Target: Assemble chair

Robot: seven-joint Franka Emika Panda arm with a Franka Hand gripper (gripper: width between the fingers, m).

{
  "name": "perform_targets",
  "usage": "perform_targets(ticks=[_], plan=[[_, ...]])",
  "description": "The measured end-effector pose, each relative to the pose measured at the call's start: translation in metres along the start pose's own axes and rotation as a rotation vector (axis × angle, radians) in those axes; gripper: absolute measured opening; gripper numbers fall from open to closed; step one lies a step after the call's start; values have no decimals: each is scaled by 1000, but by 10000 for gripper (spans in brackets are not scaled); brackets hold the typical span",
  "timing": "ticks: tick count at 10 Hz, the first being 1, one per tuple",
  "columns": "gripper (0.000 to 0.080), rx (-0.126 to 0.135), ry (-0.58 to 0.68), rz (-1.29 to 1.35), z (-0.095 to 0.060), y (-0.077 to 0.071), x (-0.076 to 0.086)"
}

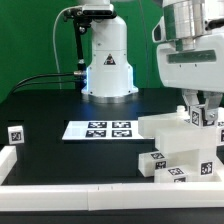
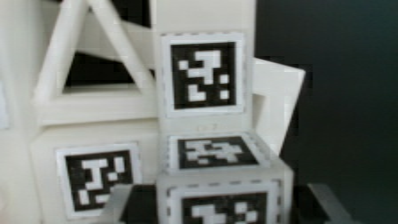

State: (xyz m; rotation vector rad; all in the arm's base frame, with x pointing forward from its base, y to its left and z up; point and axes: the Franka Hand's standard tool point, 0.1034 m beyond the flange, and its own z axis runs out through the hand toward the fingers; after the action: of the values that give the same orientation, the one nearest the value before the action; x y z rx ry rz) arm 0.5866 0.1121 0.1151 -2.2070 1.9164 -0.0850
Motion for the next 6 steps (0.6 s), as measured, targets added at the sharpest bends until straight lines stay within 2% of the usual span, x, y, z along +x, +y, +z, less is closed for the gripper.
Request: perform_targets(ticks=[1, 3, 5, 6], plan=[[282, 12, -10, 82, 0, -1, 2], [282, 12, -21, 212, 1, 0, 0], [282, 12, -21, 202, 1, 0, -1], [390, 12, -21, 200, 1, 0, -1]])
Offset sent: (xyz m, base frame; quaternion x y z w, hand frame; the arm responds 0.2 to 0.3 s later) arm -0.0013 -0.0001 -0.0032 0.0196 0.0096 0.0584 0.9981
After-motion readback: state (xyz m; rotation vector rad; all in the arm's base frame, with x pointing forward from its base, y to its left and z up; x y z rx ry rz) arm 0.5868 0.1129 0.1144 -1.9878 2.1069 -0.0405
